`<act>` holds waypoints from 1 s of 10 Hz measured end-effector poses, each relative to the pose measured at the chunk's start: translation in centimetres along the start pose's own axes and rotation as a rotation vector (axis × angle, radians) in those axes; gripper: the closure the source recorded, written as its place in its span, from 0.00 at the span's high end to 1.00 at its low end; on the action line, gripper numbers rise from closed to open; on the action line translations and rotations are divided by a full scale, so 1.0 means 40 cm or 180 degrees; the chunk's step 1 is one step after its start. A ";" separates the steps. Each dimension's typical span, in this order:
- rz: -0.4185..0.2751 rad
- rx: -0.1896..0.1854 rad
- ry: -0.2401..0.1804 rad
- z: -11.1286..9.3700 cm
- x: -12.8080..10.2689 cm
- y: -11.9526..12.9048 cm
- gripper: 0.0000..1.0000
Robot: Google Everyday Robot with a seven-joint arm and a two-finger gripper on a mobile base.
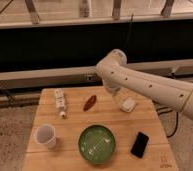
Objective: Place the pepper on the white sponge
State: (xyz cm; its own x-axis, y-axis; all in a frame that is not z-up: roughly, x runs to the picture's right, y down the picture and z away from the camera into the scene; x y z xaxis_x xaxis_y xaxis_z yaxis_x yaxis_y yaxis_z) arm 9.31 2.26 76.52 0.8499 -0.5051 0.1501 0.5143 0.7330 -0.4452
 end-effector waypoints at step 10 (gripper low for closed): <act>-0.0492 -0.0050 -0.0072 0.073 -0.080 -0.107 0.80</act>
State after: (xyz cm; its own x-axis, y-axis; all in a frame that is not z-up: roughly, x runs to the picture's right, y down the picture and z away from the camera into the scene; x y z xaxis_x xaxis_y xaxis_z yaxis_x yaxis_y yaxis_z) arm 4.73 2.06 80.51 0.7632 -0.6009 0.2376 0.6375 0.6400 -0.4290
